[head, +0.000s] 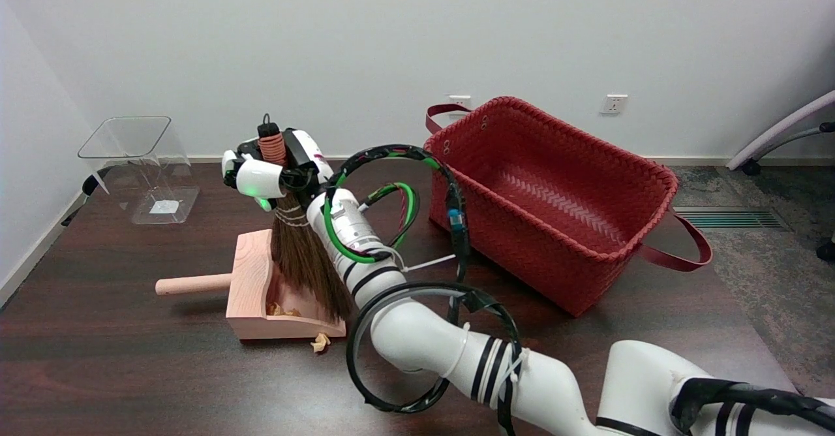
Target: Sweep the paper balls into the dustpan.
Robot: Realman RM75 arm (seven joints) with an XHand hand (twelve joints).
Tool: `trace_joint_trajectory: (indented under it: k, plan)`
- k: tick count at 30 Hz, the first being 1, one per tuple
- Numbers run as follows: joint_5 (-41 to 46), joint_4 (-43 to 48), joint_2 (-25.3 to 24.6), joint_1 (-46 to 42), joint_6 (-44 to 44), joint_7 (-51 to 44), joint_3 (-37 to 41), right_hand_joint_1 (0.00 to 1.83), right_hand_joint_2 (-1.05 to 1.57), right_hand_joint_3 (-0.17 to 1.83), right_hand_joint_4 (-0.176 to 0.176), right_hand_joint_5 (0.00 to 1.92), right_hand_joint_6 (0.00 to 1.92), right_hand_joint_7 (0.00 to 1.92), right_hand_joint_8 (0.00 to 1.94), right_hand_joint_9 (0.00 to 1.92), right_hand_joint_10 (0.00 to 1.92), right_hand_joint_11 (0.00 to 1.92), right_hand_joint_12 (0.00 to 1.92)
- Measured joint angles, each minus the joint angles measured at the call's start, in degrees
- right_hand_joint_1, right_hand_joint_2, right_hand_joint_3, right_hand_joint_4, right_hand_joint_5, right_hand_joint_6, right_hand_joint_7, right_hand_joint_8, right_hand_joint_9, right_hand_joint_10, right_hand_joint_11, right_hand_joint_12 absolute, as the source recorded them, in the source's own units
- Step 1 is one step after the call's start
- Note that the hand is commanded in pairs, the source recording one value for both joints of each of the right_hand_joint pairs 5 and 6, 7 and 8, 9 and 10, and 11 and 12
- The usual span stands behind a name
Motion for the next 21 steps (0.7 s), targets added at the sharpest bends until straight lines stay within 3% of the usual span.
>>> trace_joint_trajectory:
  k: [21]
  plan:
    - [-4.29,-12.45,6.73,-4.00,-3.05,-6.51,1.41,1.09,0.93,1.09,0.000,1.92,1.92,1.92,1.92,1.92,1.92,1.92,1.92]
